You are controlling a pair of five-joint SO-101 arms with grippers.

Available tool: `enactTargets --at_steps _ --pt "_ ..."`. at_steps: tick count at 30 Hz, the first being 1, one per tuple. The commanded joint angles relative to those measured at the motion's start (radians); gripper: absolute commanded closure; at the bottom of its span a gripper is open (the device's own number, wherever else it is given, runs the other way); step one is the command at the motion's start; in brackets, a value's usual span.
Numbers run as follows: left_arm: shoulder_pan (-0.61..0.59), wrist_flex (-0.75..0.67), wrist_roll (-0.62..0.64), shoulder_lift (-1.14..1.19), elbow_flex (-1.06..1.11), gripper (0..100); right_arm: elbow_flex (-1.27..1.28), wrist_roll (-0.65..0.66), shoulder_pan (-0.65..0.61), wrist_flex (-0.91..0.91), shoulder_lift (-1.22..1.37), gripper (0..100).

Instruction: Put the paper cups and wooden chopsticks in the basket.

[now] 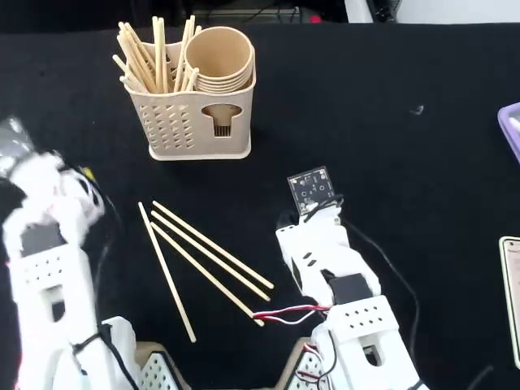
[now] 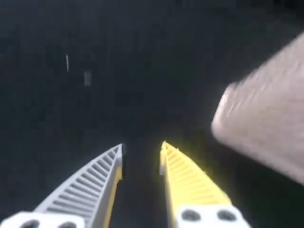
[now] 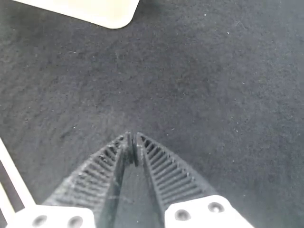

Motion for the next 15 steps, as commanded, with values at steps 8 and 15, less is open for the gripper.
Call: enactTargets --at_steps 8,15 --pt "0.036 -0.146 0.012 -0.034 0.234 86 -0.361 0.005 0.009 0.385 -0.025 86.4" --pt "0.12 -0.138 0.006 -0.032 0.236 86 -0.654 0.005 -0.13 0.608 -0.015 87.1"
